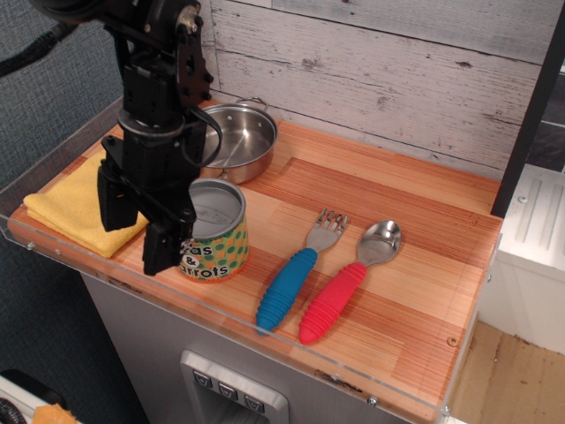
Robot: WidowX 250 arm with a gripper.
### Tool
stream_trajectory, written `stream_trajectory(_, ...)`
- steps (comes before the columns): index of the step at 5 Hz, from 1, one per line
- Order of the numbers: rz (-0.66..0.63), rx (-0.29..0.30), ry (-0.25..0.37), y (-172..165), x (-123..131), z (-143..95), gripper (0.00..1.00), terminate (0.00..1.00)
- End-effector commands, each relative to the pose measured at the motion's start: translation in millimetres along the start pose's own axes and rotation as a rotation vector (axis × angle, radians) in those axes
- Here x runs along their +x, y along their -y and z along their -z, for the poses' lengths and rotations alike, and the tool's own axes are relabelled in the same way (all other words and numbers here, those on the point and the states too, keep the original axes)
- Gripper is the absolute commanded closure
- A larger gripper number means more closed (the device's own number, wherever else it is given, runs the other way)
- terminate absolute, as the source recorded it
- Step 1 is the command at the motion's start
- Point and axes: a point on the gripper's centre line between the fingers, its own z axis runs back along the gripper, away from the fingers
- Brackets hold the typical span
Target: Move the can behind the blue fork
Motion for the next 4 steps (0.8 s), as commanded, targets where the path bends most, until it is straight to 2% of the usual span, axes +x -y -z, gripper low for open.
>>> stream_trajectory(1, 0.064, 0.014, 0.129, -8, 24, -3, 0.00, 0.00)
stream_trajectory(2, 0.059, 0.038, 0.167, -6, 34, -5, 0.00, 0.00)
stream_trajectory(4, 0.058, 0.000, 0.221, -9, 55, -9, 0.00, 0.00)
